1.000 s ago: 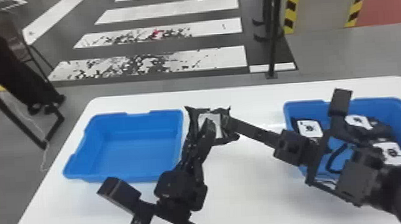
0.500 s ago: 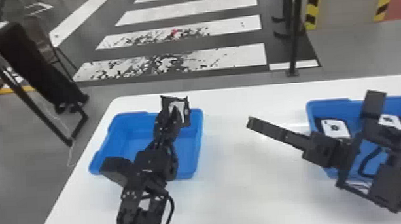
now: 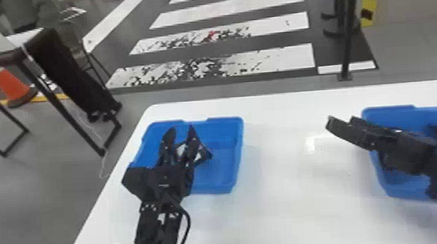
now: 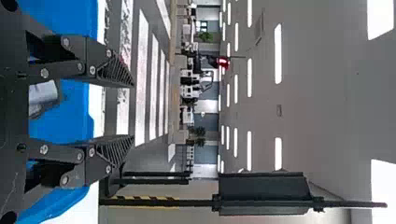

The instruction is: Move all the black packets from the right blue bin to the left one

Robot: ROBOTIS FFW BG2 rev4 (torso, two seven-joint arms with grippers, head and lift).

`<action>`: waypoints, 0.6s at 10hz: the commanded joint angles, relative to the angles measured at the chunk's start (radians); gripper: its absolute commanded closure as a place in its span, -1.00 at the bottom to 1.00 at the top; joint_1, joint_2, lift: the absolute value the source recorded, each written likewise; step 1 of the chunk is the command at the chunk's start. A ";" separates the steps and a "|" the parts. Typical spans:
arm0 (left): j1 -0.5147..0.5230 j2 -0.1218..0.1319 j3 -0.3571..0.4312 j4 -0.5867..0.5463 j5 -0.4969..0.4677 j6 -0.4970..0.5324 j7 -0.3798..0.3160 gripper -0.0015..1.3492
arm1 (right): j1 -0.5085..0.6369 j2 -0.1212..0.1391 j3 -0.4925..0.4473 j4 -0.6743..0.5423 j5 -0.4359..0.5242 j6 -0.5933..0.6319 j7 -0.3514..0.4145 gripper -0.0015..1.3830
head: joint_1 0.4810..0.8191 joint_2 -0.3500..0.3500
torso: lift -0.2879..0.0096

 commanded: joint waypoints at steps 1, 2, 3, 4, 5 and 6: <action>0.026 -0.001 -0.027 -0.002 0.051 -0.069 0.000 -0.78 | 0.027 0.003 -0.068 -0.067 0.143 0.006 -0.028 -0.76 | 0.27 0.82 | -0.20; 0.043 -0.003 -0.053 -0.010 0.105 -0.113 -0.002 -0.71 | 0.069 0.012 -0.126 -0.165 0.270 0.047 -0.086 -0.76 | 0.27 0.72 | -0.20; 0.058 -0.004 -0.069 -0.034 0.129 -0.128 -0.002 -0.70 | 0.101 0.018 -0.168 -0.243 0.374 0.094 -0.146 -0.76 | 0.27 0.59 | -0.20; 0.068 -0.004 -0.081 -0.051 0.137 -0.143 -0.002 -0.70 | 0.138 0.024 -0.182 -0.302 0.434 0.128 -0.230 -0.76 | 0.27 0.51 | -0.20; 0.080 -0.006 -0.082 -0.064 0.141 -0.153 -0.002 -0.66 | 0.157 0.028 -0.184 -0.302 0.438 0.146 -0.295 -0.74 | 0.27 0.37 | -0.20; 0.092 -0.006 -0.086 -0.073 0.151 -0.158 -0.005 -0.49 | 0.160 0.034 -0.184 -0.275 0.440 0.163 -0.325 -0.72 | 0.27 0.26 | -0.20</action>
